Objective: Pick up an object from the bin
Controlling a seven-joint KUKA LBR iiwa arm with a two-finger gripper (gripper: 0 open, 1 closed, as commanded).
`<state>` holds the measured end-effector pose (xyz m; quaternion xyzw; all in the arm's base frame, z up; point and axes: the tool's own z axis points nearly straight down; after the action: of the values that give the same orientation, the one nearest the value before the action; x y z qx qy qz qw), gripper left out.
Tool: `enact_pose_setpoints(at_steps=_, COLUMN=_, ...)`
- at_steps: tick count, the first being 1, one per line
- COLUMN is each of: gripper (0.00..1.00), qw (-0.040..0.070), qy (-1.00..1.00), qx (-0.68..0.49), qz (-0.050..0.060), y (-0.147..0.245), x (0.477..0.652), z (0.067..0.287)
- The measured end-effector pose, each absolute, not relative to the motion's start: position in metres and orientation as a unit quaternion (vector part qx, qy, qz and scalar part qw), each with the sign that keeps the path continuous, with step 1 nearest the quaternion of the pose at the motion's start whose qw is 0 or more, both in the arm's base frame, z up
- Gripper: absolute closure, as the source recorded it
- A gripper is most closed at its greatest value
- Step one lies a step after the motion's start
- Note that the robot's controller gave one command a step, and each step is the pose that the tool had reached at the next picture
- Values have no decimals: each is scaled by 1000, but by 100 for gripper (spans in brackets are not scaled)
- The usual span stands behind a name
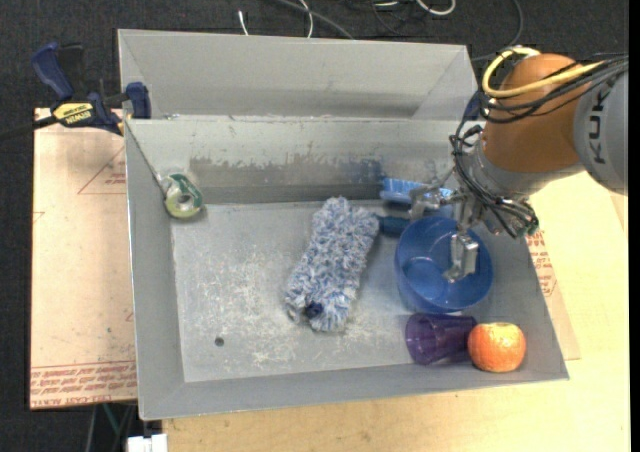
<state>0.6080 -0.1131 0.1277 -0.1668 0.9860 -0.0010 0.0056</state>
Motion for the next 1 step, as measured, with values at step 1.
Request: enact_pose_setpoints(at_steps=1, gripper=0, qw=4, qy=986, qx=-169, qz=1, y=-91, x=632, z=112)
